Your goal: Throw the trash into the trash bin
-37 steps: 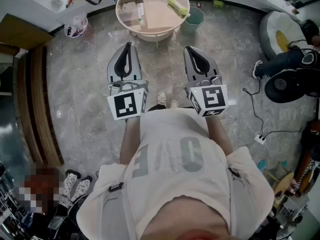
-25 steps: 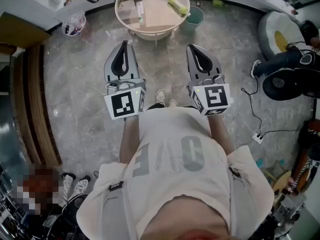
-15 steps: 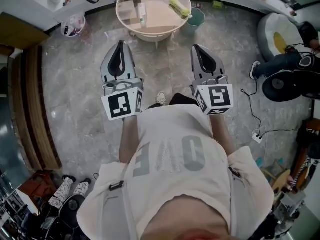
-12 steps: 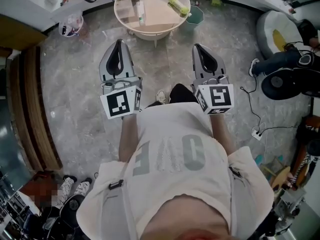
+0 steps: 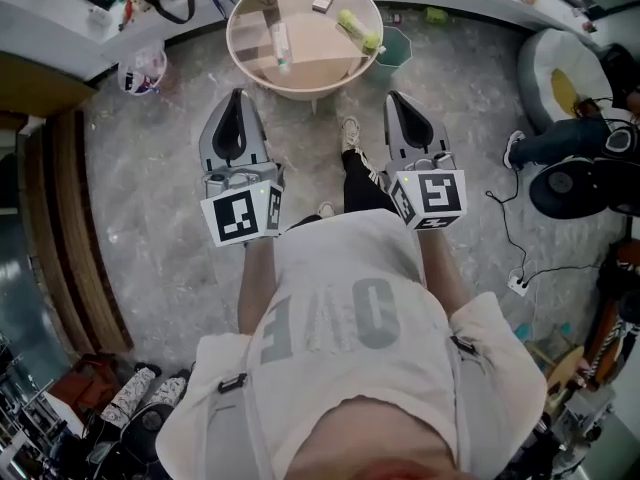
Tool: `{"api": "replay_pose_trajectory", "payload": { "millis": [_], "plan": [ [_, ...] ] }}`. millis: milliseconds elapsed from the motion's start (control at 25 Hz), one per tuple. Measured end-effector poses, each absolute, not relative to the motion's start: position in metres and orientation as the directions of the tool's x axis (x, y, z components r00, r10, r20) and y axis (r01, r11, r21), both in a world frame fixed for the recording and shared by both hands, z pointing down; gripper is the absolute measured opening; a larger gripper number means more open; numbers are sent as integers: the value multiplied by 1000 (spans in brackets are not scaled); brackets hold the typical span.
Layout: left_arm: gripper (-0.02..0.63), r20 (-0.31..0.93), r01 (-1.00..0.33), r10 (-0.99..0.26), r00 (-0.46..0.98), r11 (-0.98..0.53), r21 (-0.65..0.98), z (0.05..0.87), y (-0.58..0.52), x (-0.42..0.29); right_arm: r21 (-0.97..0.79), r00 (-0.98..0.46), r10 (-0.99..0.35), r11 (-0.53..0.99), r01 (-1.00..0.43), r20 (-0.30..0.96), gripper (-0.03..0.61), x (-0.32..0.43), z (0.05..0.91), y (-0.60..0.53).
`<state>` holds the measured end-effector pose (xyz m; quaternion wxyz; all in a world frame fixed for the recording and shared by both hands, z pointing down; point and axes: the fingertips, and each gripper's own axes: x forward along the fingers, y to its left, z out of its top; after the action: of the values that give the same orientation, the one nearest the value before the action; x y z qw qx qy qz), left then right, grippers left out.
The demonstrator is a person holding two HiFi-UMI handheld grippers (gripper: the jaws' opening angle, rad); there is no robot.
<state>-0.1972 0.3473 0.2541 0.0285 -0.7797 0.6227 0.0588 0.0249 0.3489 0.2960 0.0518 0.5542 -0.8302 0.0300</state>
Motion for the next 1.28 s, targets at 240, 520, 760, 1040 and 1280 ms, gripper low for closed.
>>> {"api": "replay_pose_trajectory", "payload": {
  "millis": [240, 520, 760, 1040, 1280],
  "plan": [
    [12, -144, -984, -973, 178, -173, -49, 242, 283, -194, -4, -454, -886, 456, -890, 98, 14, 18, 305, 251],
    [12, -154, -997, -985, 71, -67, -32, 234, 166, -189, 20, -508, -855, 513, -858, 106, 14, 43, 289, 118],
    [12, -142, -999, -989, 47, -44, -28, 232, 82, -160, 34, -538, -833, 545, -838, 128, 14, 68, 291, 37],
    [12, -134, -998, -989, 61, -58, -26, 226, 42, -149, 0, -554, -817, 561, -828, 162, 14, 68, 305, -3],
    [12, -164, -993, -980, 114, -113, -17, 222, 22, -152, -1, -520, -844, 524, -852, 130, 15, 53, 295, -13]
  ]
}}
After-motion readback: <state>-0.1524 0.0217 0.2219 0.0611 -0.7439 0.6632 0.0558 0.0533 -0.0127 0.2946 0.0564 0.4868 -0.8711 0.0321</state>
